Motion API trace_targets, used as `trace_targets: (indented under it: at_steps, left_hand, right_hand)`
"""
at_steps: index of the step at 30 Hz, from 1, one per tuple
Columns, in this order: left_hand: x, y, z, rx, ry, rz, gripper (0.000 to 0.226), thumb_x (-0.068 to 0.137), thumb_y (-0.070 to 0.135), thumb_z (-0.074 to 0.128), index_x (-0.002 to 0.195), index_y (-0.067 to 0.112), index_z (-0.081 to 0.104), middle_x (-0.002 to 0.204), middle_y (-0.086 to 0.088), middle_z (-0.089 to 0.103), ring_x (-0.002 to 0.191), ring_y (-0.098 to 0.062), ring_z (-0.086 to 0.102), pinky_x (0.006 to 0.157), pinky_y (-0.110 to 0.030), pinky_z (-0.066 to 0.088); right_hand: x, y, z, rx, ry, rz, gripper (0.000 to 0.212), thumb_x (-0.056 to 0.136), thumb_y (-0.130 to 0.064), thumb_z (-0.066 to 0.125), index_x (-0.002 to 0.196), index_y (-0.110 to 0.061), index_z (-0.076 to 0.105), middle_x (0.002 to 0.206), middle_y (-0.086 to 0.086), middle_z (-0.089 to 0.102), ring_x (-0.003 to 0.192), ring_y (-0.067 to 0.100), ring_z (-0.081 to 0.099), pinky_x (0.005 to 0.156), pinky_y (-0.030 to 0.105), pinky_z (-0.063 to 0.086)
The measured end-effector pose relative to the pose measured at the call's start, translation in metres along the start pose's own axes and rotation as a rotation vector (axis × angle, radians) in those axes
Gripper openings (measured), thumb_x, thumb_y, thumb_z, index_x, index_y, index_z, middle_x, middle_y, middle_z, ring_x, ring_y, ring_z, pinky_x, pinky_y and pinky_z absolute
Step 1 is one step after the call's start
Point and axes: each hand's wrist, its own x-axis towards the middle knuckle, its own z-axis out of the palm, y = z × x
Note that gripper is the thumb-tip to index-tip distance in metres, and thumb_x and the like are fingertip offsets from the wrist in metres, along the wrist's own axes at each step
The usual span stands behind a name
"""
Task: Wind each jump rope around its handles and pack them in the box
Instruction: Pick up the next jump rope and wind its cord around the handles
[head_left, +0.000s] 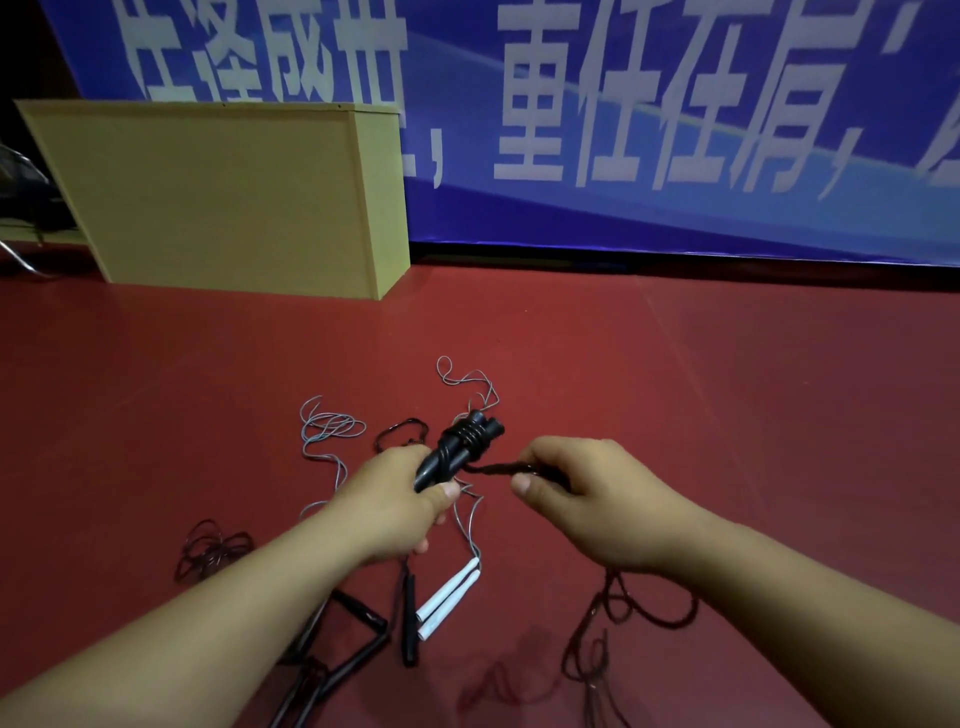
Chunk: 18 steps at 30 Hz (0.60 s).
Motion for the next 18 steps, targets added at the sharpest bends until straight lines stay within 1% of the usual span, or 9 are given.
trace_targets:
  at_steps: [2, 4, 5, 7, 9, 11, 12, 15, 18]
  left_hand:
    - [-0.002, 0.001, -0.001, 0.137, -0.060, 0.020, 0.011, 0.095, 0.029, 0.059, 0.089, 0.023, 0.053, 0.072, 0.005, 0.067, 0.052, -0.014, 0.065, 0.053, -0.021, 0.044]
    - [-0.006, 0.004, 0.000, 0.227, -0.142, 0.041, 0.013, 0.095, 0.030, 0.059, 0.086, 0.025, 0.053, 0.072, 0.006, 0.067, 0.052, -0.012, 0.064, 0.053, -0.021, 0.044]
    - [-0.008, 0.006, 0.001, 0.259, -0.188, 0.055, 0.015, 0.095, 0.030, 0.060, 0.082, 0.026, 0.051, 0.072, 0.007, 0.065, 0.053, -0.011, 0.062, 0.053, -0.021, 0.045]
    - [-0.012, 0.011, 0.002, 0.321, -0.269, 0.089, 0.021, 0.094, 0.031, 0.060, 0.077, 0.029, 0.049, 0.074, 0.005, 0.061, 0.057, -0.011, 0.060, 0.059, -0.023, 0.047]
    - [-0.015, 0.015, 0.002, 0.387, -0.332, 0.136, 0.023, 0.094, 0.032, 0.061, 0.076, 0.028, 0.047, 0.074, 0.006, 0.055, 0.060, -0.010, 0.054, 0.061, -0.025, 0.044]
    - [-0.018, 0.018, 0.001, 0.437, -0.400, 0.178, 0.023, 0.094, 0.032, 0.061, 0.077, 0.026, 0.046, 0.071, 0.008, 0.047, 0.059, -0.008, 0.047, 0.058, -0.025, 0.038]
    - [-0.020, 0.019, 0.002, 0.457, -0.431, 0.193, 0.024, 0.094, 0.033, 0.061, 0.077, 0.027, 0.046, 0.070, 0.009, 0.046, 0.060, -0.008, 0.044, 0.057, -0.025, 0.036]
    - [-0.025, 0.023, 0.003, 0.490, -0.479, 0.251, 0.019, 0.094, 0.033, 0.061, 0.081, 0.028, 0.049, 0.072, 0.010, 0.048, 0.063, -0.007, 0.044, 0.058, -0.025, 0.035]
    - [-0.026, 0.027, 0.003, 0.454, -0.493, 0.310, 0.012, 0.094, 0.030, 0.062, 0.088, 0.024, 0.054, 0.070, 0.011, 0.049, 0.061, -0.006, 0.044, 0.056, -0.024, 0.035]
  right_hand:
    - [-0.001, 0.003, 0.000, -0.059, 0.040, -0.093, 0.022, 0.097, -0.030, 0.054, 0.077, -0.039, 0.053, 0.067, -0.019, 0.051, 0.066, -0.002, 0.048, 0.060, 0.017, 0.033]
    - [-0.001, 0.008, 0.000, -0.127, 0.077, -0.140, 0.010, 0.096, -0.030, 0.055, 0.090, -0.033, 0.062, 0.076, -0.017, 0.050, 0.072, 0.003, 0.048, 0.066, 0.024, 0.037]
    - [-0.001, 0.010, 0.001, -0.148, 0.093, -0.143, 0.009, 0.096, -0.030, 0.054, 0.095, -0.031, 0.063, 0.080, -0.015, 0.050, 0.075, 0.005, 0.049, 0.069, 0.028, 0.040]
    - [-0.001, 0.013, 0.001, -0.149, 0.105, -0.141, 0.009, 0.095, -0.031, 0.055, 0.095, -0.031, 0.064, 0.084, -0.012, 0.051, 0.079, 0.009, 0.052, 0.072, 0.031, 0.045]
    - [-0.002, 0.014, 0.000, -0.131, 0.100, -0.150, 0.009, 0.094, -0.029, 0.059, 0.095, -0.031, 0.067, 0.085, -0.011, 0.051, 0.079, 0.006, 0.052, 0.073, 0.025, 0.044]
    - [-0.002, 0.016, 0.000, -0.101, 0.090, -0.130, 0.008, 0.090, -0.029, 0.065, 0.095, -0.029, 0.071, 0.086, -0.012, 0.055, 0.080, 0.001, 0.052, 0.073, 0.017, 0.041]
    - [-0.002, 0.017, 0.000, -0.078, 0.085, -0.098, 0.008, 0.087, -0.029, 0.069, 0.095, -0.028, 0.072, 0.087, -0.012, 0.059, 0.081, 0.000, 0.054, 0.075, 0.017, 0.042]
    - [-0.004, 0.017, 0.001, 0.088, 0.065, 0.068, 0.015, 0.079, -0.024, 0.079, 0.093, -0.021, 0.073, 0.084, -0.008, 0.070, 0.079, 0.003, 0.063, 0.075, 0.018, 0.049]
    - [-0.004, 0.015, -0.001, 0.434, 0.039, 0.204, 0.019, 0.074, -0.007, 0.082, 0.088, -0.010, 0.069, 0.074, -0.002, 0.067, 0.067, 0.005, 0.061, 0.067, 0.016, 0.050]
